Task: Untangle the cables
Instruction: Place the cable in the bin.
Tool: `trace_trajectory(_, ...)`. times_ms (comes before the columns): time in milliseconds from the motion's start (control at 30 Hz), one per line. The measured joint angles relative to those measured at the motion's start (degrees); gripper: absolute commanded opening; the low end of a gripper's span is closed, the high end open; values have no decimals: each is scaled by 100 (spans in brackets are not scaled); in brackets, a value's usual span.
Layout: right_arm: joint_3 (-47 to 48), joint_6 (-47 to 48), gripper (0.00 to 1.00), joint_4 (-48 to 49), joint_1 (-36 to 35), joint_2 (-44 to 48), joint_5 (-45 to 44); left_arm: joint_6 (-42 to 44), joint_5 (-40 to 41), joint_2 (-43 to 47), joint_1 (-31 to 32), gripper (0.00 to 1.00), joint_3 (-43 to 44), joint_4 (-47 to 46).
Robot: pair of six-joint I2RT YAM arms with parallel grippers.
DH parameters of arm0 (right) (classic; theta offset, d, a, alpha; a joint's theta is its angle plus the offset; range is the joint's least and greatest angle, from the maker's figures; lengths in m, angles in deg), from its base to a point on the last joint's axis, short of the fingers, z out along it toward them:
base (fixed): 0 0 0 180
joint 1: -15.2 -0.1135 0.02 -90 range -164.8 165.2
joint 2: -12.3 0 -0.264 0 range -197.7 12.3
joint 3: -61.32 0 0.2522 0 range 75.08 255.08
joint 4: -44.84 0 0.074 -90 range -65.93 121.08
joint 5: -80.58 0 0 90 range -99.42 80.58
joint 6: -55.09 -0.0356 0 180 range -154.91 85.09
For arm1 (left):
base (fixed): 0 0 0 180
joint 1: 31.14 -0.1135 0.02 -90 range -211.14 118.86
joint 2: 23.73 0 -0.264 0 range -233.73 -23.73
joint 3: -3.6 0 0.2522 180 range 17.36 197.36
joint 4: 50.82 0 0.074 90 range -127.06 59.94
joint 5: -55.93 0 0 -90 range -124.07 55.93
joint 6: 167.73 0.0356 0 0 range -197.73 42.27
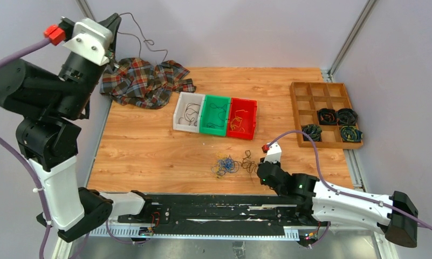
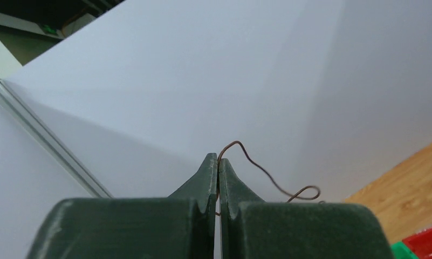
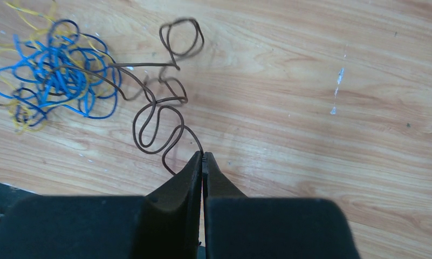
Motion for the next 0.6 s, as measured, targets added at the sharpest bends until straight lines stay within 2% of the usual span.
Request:
trace_trajectory(67, 0, 116, 1, 31, 0, 249, 35, -98, -72, -46, 0, 0, 177, -157)
trace_trajectory(167, 2, 317, 1, 127, 0, 597, 70, -195, -326, 107, 0, 0, -79, -214)
trace_trajectory(367, 2, 708, 1, 431, 0, 1071, 275, -348, -531, 426, 0, 0, -1051, -282)
trace_trajectory(600, 2, 929, 0, 601, 0, 1126, 431, -356, -509, 507, 0, 0, -2474, -560)
